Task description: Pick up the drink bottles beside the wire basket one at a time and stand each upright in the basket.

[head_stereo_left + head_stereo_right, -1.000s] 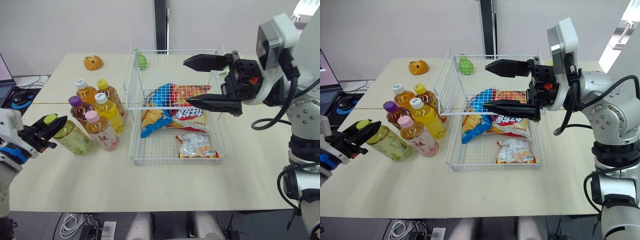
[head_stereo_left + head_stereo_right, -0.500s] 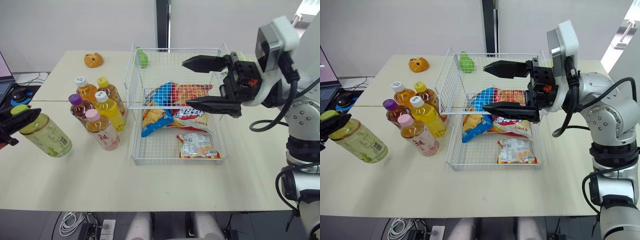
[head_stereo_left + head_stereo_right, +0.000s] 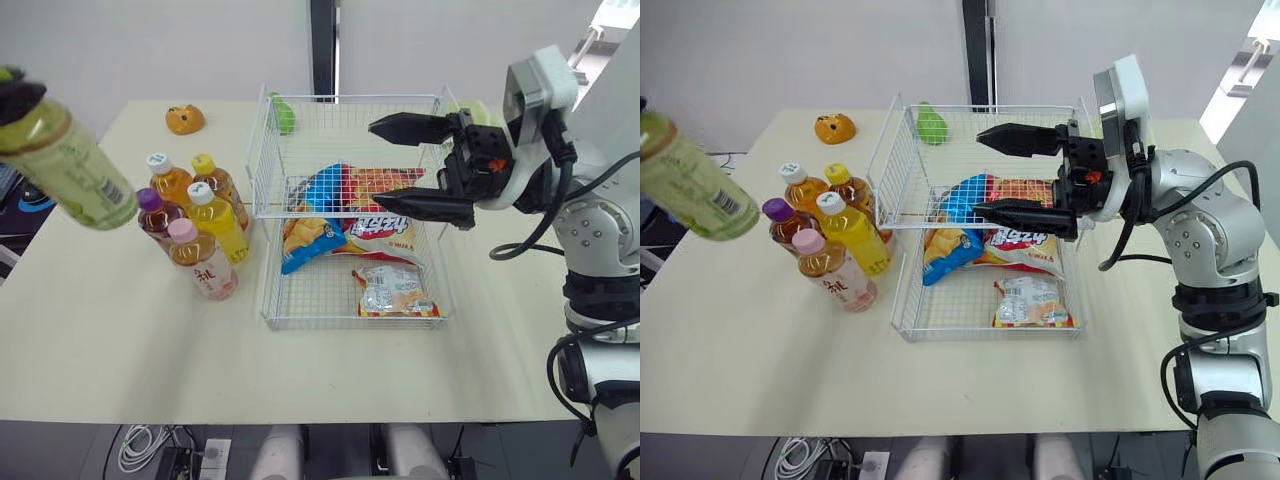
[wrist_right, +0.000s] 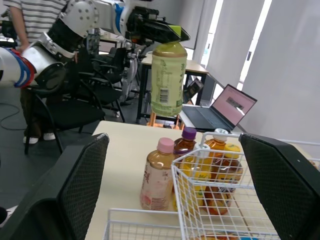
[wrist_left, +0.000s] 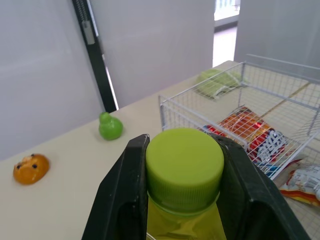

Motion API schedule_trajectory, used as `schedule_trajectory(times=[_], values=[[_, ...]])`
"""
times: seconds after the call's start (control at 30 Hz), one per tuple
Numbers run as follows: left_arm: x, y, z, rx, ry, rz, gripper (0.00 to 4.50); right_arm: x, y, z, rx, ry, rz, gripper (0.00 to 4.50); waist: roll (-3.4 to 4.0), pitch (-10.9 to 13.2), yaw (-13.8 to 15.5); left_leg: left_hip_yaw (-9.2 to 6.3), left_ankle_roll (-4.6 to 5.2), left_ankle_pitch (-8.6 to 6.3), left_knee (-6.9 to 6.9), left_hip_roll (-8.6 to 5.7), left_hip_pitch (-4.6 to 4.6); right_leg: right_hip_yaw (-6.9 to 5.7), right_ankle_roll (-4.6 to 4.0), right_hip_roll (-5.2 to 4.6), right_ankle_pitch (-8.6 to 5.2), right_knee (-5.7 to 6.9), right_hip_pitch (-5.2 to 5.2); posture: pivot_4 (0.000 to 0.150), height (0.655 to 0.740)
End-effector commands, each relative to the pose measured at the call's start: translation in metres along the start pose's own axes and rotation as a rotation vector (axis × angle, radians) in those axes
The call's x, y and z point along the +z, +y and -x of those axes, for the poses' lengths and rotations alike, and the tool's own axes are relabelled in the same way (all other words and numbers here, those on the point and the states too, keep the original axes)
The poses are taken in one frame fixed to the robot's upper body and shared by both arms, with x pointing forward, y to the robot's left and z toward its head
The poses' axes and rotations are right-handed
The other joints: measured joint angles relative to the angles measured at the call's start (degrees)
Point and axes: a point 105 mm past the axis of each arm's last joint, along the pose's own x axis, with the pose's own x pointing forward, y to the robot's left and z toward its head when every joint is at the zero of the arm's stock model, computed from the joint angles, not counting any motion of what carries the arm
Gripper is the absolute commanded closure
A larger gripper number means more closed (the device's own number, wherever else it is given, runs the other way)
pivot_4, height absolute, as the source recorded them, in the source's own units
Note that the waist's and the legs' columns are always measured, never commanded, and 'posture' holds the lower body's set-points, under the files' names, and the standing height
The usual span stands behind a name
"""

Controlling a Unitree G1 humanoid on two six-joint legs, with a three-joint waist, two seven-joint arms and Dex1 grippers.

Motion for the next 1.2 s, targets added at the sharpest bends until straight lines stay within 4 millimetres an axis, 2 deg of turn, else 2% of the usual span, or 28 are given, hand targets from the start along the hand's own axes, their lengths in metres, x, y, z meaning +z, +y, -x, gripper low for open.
schedule_trajectory(times=[0.03,0.33,0.57,0.8,0.87,0.93,1.07,1.2], values=[[0.025,-0.002,-0.009,-0.052,-0.089,-0.046,3.14,0.018,-0.002,0.009,-0.042,-0.010,0.080,0.00,-0.01,0.0,0.0,0.02,0.00,0.00,-0.01,-0.09,0.00,0.01,0.03,0.00,-0.02,0.00,-0.01,0.150,0.7400],[0.060,-0.002,-0.058,-0.233,-0.250,-0.007,3.14,0.028,-0.011,0.026,-0.210,0.036,0.149,0.00,-0.06,0.1,0.0,-0.04,-0.01,0.01,0.23,-0.18,-0.30,-0.02,0.02,0.17,0.03,0.16,-0.21,0.150,0.7400],[0.071,-0.013,-0.112,-0.390,-0.276,-0.045,3.14,0.030,-0.013,0.053,-0.364,0.133,0.208,0.00,-0.06,0.1,0.0,0.00,0.00,0.01,0.26,-0.18,-0.33,0.00,-0.03,0.17,0.06,0.16,-0.23,0.150,0.7400],[0.084,-0.025,-0.165,-0.432,-0.374,-0.052,3.14,0.031,-0.008,0.069,-0.453,0.194,0.241,0.00,-0.08,0.1,-0.1,-0.01,0.00,0.01,0.30,-0.19,-0.37,-0.01,-0.03,0.16,0.06,0.17,-0.25,0.150,0.7400],[0.083,-0.035,-0.188,-0.443,-0.397,-0.047,3.14,0.029,-0.007,0.072,-0.486,0.216,0.255,0.00,-0.08,0.1,0.1,0.00,0.00,0.01,0.30,-0.20,-0.37,0.00,-0.03,0.14,0.06,0.17,-0.24,0.150,0.7400],[0.080,-0.042,-0.202,-0.452,-0.398,-0.064,3.14,0.028,-0.007,0.074,-0.503,0.227,0.260,0.00,-0.08,0.1,0.1,-0.01,0.00,0.01,0.35,-0.23,-0.38,-0.02,0.00,0.12,0.08,0.17,-0.23,0.150,0.7400],[0.060,-0.074,-0.250,-0.464,-0.366,-0.109,3.14,0.026,-0.008,0.074,-0.551,0.230,0.266,0.00,-0.10,0.1,0.1,0.01,0.01,0.00,0.50,-0.27,-0.44,0.00,0.05,0.08,0.12,0.18,-0.22,0.150,0.7400],[0.044,-0.089,-0.272,-0.457,-0.339,-0.130,3.14,0.022,-0.008,0.076,-0.571,0.254,0.262,0.00,-0.07,0.1,-0.2,0.07,0.13,-0.07,0.80,-0.25,-0.61,-0.02,0.07,0.09,0.14,0.20,-0.25,0.150,0.7400]])
